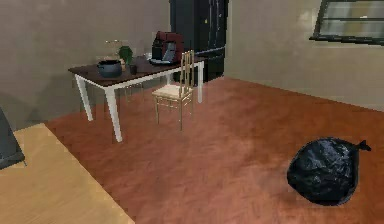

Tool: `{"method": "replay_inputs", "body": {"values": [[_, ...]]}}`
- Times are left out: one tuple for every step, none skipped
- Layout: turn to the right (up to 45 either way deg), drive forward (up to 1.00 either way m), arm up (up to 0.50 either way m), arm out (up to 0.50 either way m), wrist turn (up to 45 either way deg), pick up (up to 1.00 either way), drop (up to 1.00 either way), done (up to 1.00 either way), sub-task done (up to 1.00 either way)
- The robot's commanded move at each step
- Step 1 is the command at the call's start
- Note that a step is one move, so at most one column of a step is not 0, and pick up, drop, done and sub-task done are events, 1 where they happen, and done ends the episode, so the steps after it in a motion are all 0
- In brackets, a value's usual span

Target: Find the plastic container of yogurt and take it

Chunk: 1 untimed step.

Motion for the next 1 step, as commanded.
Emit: {"method": "replay_inputs", "body": {"values": [[-24.0, 0.0, 0.0, 0.0, 0.0, 0.0, 0.0, 0.0, 0.0]]}}
